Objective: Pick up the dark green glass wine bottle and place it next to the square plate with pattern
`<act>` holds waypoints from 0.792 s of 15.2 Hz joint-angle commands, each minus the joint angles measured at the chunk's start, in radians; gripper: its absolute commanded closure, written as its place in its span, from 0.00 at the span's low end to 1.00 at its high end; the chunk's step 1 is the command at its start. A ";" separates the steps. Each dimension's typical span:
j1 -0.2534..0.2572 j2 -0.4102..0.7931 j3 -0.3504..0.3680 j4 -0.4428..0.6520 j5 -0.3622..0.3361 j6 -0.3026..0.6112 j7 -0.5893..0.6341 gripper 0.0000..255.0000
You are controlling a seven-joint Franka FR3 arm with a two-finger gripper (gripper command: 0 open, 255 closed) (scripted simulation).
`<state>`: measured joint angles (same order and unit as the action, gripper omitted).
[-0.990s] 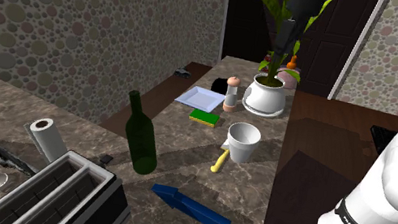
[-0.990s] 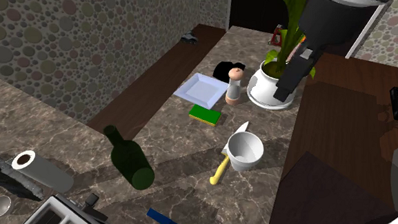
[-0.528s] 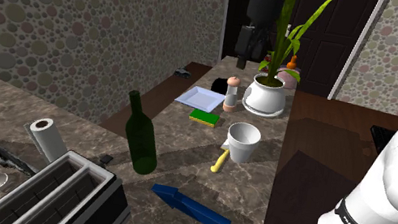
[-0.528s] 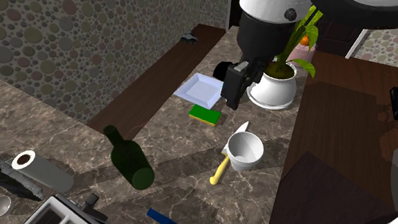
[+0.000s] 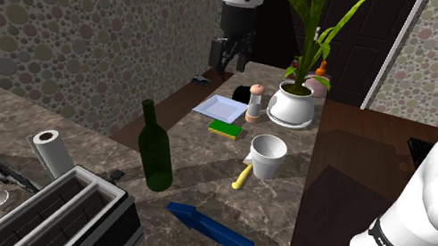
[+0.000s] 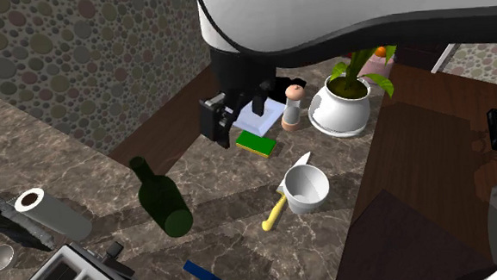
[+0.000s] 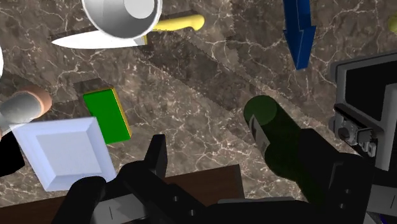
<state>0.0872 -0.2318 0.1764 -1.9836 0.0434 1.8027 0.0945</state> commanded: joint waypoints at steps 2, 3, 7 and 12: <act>0.012 0.113 0.029 0.098 -0.013 0.001 0.044 0.00; 0.018 0.151 0.038 0.133 -0.019 0.000 0.060 0.00; 0.046 0.311 0.069 0.289 -0.051 -0.016 0.121 0.00; 0.099 0.529 0.092 0.533 -0.100 -0.069 0.190 0.00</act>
<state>0.1766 0.2578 0.2649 -1.4930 -0.0484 1.7420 0.2728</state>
